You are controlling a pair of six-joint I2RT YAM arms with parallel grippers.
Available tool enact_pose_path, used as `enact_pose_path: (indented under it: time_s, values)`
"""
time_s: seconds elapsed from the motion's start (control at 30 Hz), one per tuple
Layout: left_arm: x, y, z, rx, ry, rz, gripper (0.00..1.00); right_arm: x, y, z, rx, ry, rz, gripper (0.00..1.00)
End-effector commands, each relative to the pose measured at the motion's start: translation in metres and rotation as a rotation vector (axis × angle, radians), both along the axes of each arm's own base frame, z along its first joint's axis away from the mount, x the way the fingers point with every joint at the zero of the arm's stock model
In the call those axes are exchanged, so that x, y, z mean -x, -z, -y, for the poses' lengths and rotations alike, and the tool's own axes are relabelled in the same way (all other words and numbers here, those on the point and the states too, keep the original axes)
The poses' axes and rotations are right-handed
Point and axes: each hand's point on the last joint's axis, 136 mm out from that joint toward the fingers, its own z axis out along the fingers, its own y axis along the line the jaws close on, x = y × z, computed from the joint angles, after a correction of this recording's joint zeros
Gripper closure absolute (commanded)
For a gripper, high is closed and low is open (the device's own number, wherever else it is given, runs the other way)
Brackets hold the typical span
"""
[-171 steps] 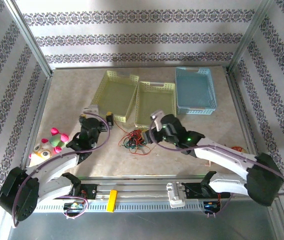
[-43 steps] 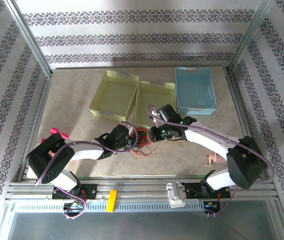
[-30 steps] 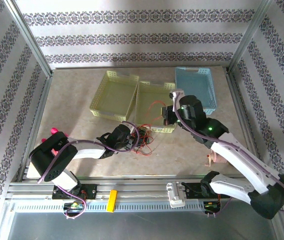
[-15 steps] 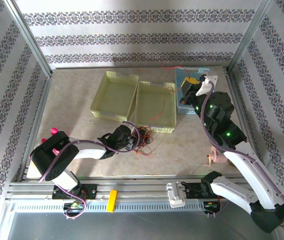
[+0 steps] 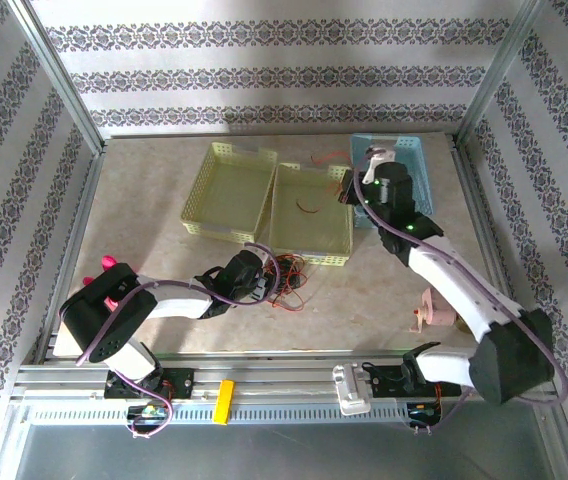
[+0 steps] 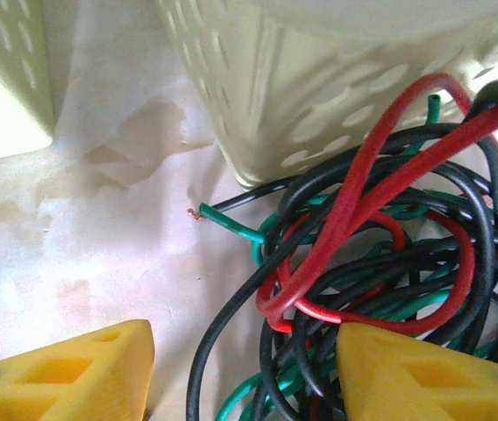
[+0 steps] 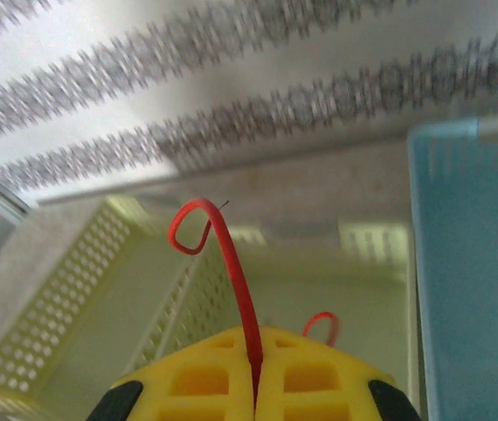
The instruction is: Untangle the cables
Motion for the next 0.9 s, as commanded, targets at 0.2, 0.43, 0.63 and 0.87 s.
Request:
enact_pose_path:
  time_s: [0.2,0.43,0.63,0.87]
  values:
    - [0.013,-0.001,-0.012,-0.049,-0.018,-0.011,0.4,0.016,0.112,-0.024,0.09,-0.035,-0.354,0.7]
    - [0.01,-0.009,-0.015,-0.031,-0.047,0.018,0.4,0.022,0.11,-0.008,0.142,0.029,-0.373,0.49]
    - [0.009,-0.009,-0.015,-0.039,-0.05,0.016,0.39,0.056,0.091,-0.031,0.176,-0.153,-0.319,0.49]
    - [0.007,-0.009,-0.018,-0.04,-0.073,0.026,0.39,0.156,0.119,-0.1,0.218,-0.631,-0.429,0.49]
